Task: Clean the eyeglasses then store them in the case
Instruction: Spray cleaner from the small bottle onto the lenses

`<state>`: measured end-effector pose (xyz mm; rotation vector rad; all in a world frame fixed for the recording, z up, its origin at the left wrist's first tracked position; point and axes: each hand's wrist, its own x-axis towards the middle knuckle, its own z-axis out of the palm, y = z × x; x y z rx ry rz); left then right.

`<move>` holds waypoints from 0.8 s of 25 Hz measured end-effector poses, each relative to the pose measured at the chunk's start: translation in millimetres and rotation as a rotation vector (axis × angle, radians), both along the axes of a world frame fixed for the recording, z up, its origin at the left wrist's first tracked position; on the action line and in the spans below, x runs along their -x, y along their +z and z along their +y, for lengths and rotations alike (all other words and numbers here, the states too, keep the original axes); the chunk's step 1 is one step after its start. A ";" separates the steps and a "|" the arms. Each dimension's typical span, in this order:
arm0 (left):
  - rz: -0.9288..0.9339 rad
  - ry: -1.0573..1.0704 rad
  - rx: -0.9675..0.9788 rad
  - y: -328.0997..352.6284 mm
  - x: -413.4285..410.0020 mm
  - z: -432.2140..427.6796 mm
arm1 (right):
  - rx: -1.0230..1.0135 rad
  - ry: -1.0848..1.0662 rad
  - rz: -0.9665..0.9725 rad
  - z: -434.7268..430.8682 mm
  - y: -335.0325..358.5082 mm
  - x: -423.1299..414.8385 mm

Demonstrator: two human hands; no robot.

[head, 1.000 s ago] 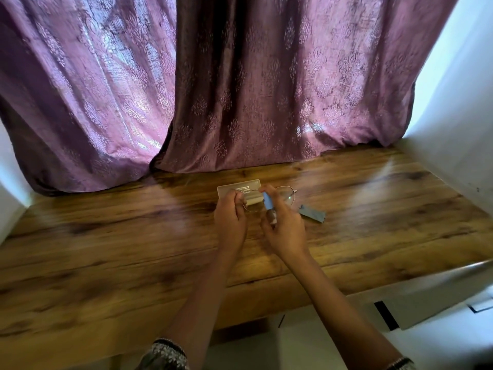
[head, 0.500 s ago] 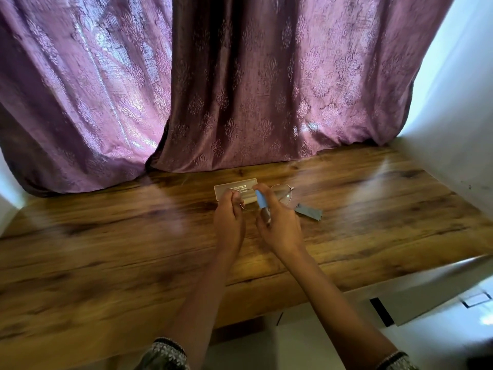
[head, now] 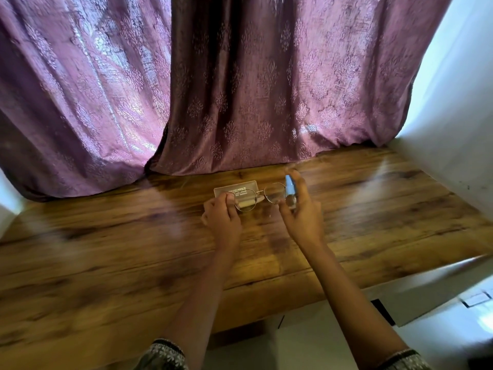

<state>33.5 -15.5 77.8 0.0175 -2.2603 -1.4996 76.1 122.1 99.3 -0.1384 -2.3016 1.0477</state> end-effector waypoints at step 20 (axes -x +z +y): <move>0.016 -0.173 -0.131 -5.9 2.8 0.0 | -0.083 0.012 -0.107 4.7 -8.5 3.0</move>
